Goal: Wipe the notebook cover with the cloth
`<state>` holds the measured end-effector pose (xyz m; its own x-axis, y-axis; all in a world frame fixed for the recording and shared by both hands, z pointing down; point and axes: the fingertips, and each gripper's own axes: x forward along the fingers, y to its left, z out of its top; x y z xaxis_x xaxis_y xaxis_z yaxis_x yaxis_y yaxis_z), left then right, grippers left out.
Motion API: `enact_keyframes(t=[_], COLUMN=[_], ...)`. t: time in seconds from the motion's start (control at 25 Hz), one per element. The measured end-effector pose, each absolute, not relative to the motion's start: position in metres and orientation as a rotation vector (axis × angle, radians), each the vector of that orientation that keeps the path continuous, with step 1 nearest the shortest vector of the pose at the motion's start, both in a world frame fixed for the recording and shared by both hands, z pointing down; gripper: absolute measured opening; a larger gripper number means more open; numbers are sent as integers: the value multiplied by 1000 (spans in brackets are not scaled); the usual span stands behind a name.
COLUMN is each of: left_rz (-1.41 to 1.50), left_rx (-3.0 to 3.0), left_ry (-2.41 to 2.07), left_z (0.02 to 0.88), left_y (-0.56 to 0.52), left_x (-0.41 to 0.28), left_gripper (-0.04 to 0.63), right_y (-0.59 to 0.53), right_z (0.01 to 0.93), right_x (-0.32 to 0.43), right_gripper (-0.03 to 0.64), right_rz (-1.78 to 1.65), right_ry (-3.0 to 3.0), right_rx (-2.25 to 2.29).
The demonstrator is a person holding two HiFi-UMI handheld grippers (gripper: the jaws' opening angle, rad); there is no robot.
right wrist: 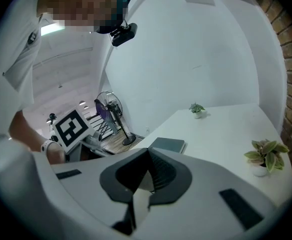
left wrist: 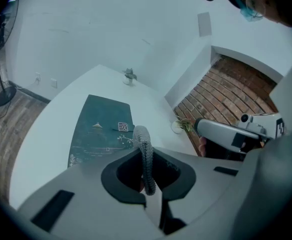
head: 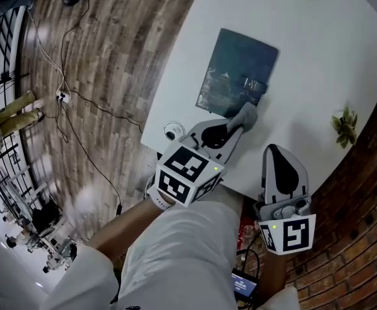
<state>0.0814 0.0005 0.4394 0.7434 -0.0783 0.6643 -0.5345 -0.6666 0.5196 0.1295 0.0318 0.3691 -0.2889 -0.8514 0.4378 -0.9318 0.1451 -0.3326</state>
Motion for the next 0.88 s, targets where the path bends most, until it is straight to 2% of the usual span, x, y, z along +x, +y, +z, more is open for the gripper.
enact_keyframes(t=[0.88], left_rz=[886], left_rx=[2176], left_ry=[-543], left_z=[495], left_y=[-30], left_x=[76], left_gripper=[29], right_y=[16], right_z=[385], right_x=[119], right_gripper=[5], right_rz=[885], right_ry=[-2260], right_rx=[1774])
